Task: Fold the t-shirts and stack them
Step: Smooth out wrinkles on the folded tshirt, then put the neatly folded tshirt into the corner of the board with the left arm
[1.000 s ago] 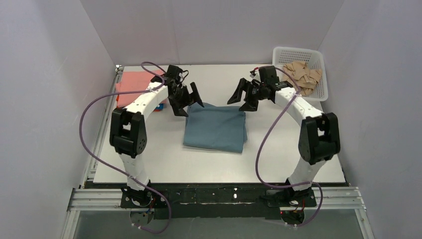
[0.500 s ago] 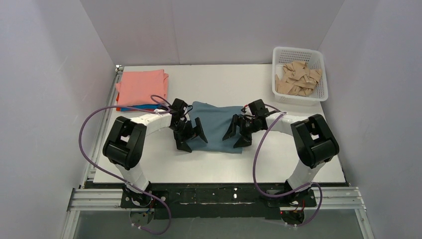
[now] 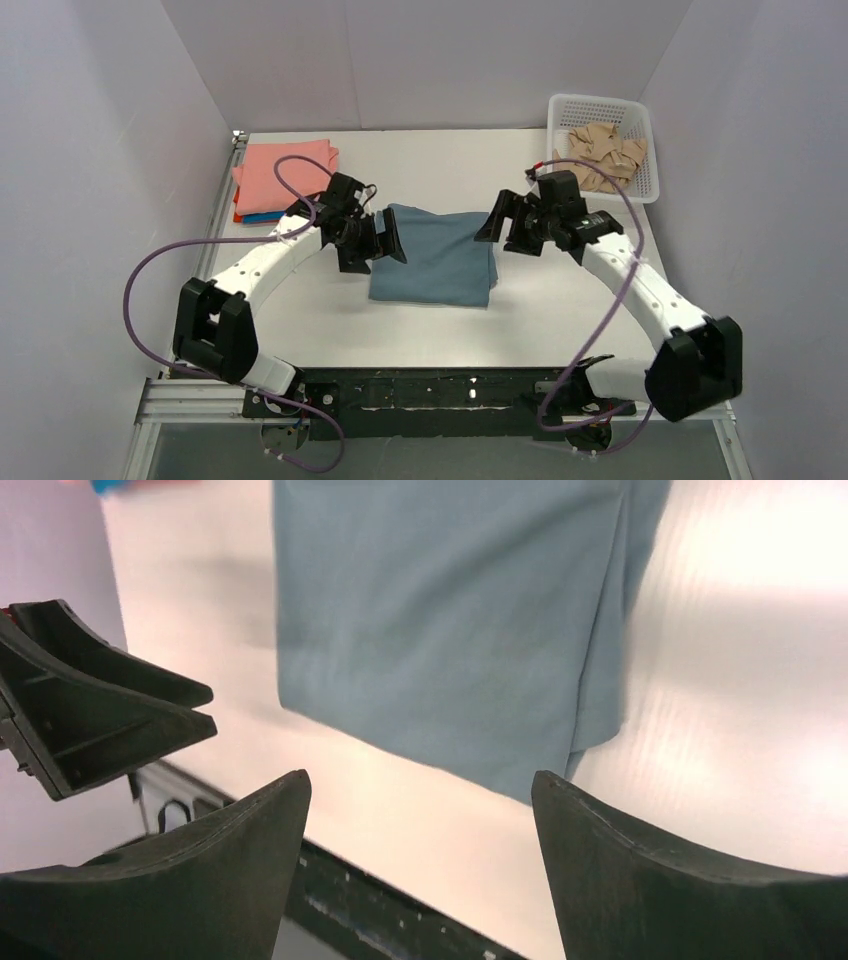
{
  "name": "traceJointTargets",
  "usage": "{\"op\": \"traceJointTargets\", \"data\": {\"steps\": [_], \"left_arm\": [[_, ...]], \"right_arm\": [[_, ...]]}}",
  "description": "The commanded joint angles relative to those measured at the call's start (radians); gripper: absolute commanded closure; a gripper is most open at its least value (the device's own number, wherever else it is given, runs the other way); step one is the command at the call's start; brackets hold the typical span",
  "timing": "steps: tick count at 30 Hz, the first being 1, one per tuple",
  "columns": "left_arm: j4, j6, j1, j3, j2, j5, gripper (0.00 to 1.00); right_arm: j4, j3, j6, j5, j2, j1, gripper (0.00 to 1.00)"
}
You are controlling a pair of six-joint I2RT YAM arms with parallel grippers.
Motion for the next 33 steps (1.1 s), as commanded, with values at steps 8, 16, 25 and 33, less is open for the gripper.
{"op": "traceJointTargets", "data": {"steps": [8, 16, 25, 33], "left_arm": [[-0.131, 0.269, 0.125, 0.264, 0.192, -0.234, 0.02], [-0.238, 0.257, 0.133, 0.472, 0.478, -0.177, 0.02], [-0.124, 0.126, 0.123, 0.398, 0.557, -0.063, 0.02], [-0.111, 0.078, 0.014, 0.345, 0.597, -0.178, 0.15]], "right_arm": [[-0.195, -0.049, 0.006, 0.476, -0.327, -0.038, 0.09], [-0.167, -0.080, 0.016, 0.510, -0.384, -0.041, 0.09], [-0.164, -0.092, 0.013, 0.523, -0.365, -0.043, 0.09], [-0.117, -0.127, 0.001, 0.515, -0.347, -0.046, 0.09]]}}
